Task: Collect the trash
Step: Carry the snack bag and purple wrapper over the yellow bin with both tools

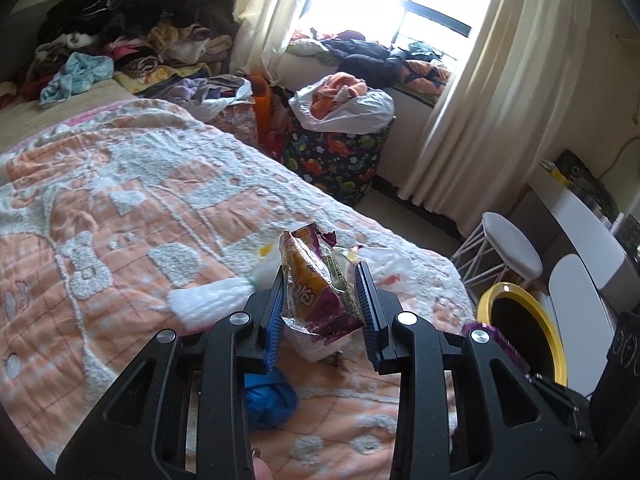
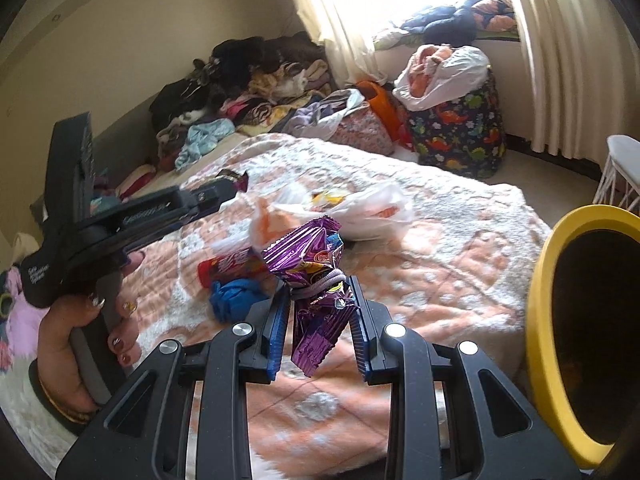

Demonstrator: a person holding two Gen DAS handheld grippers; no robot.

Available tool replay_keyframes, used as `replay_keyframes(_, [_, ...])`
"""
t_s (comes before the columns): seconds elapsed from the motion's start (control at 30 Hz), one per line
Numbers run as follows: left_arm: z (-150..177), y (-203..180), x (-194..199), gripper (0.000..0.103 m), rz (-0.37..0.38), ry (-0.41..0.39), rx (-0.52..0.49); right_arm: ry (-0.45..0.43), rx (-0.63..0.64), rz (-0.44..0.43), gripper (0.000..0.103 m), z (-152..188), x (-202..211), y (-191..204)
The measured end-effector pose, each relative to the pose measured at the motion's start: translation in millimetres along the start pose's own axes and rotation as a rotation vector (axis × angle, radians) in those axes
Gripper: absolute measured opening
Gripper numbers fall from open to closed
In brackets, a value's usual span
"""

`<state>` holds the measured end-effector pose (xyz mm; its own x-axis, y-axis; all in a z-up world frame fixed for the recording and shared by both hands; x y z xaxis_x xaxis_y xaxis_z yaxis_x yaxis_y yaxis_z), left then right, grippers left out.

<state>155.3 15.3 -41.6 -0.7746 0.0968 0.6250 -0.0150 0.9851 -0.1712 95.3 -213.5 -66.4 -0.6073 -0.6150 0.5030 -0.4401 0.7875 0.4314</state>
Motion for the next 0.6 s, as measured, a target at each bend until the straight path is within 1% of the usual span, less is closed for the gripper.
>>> replay_keyframes(0.6, [19.7, -75.8, 1.1, 0.026, 0.107, 0.021, -0.135, -0.128, -0.143, 0.141, 0.027, -11.7, 57.1, -80.4])
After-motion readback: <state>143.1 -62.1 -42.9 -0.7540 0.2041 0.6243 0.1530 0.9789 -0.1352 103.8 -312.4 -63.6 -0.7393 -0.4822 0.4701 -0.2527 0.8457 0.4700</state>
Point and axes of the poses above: each gripper's, at about its wrist camera, not at the fingertips, and x roughly against the way its jaws point, y to its left, z to its underside, the point moved 1 cm from there along -x, roughly the way its jaws point, and after that the axes turned 12 degrees about -z, right-handed, at the moved point
